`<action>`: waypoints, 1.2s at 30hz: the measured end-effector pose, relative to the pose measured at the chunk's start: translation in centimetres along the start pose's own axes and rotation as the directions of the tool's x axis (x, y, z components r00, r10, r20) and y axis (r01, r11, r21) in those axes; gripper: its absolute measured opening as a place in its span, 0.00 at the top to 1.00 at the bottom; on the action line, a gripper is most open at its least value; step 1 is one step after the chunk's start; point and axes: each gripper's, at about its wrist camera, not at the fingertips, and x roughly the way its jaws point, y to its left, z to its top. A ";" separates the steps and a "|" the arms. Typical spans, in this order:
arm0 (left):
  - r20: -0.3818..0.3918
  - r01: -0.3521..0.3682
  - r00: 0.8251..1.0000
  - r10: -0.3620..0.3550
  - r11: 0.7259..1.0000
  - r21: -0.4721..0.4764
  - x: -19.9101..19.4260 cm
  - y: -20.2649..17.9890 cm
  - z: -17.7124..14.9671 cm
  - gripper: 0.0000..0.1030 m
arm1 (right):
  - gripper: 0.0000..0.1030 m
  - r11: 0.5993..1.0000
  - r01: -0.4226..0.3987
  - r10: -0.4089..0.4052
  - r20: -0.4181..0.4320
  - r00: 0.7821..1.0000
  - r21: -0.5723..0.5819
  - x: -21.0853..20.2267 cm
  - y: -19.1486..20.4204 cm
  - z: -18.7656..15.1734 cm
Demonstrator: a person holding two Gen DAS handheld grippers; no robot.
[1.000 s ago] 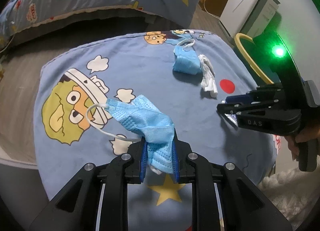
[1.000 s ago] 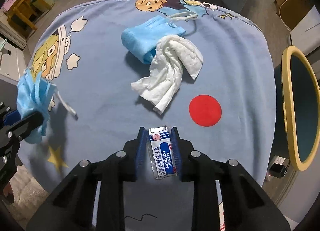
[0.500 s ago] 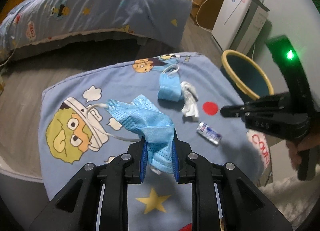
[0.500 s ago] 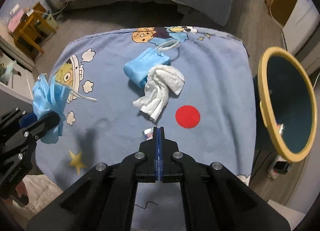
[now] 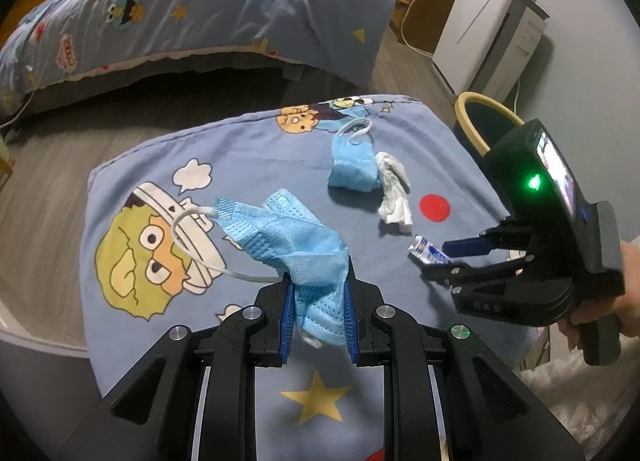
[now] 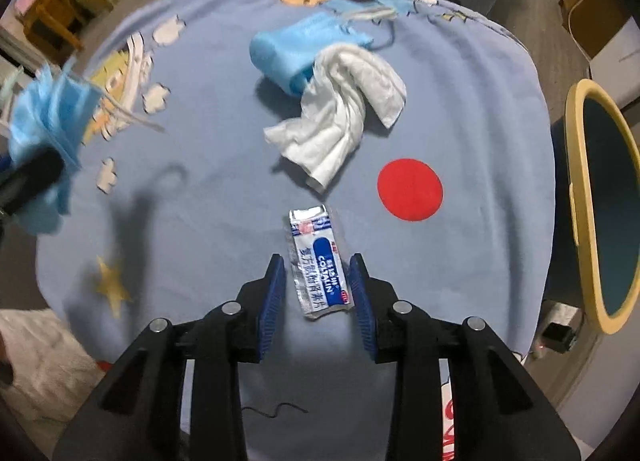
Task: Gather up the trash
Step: 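Carry the mask and medicine packet over the bin and open both tools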
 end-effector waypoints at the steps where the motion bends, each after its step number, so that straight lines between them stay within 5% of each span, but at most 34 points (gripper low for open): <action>1: 0.000 0.002 1.000 -0.002 1.000 -0.001 0.0 0.0 0.0 0.79 | 0.71 1.000 -0.005 0.005 -0.007 1.000 0.001 0.1 0.0 0.0; 4: 0.003 0.009 1.000 -0.009 1.000 0.009 0.1 -0.3 0.3 0.79 | 0.74 1.000 -0.017 0.017 -0.001 1.000 0.014 -0.2 -0.3 0.1; 8: 0.014 0.019 1.000 -0.020 0.999 0.028 0.0 -1.1 0.8 0.79 | 0.95 0.996 -0.057 0.054 0.049 0.997 0.062 -2.5 -1.7 0.2; 26: 0.042 0.017 0.999 -0.022 0.993 0.120 0.5 -6.8 3.6 0.79 | 0.97 0.975 -0.144 0.104 0.227 0.968 0.168 -9.2 -8.6 0.2; 36: 0.083 0.045 0.994 -0.071 0.961 0.273 1.2 -14.6 7.7 0.79 | 0.96 0.949 -0.088 -0.027 0.356 0.934 0.302 -14.7 -18.6 -0.9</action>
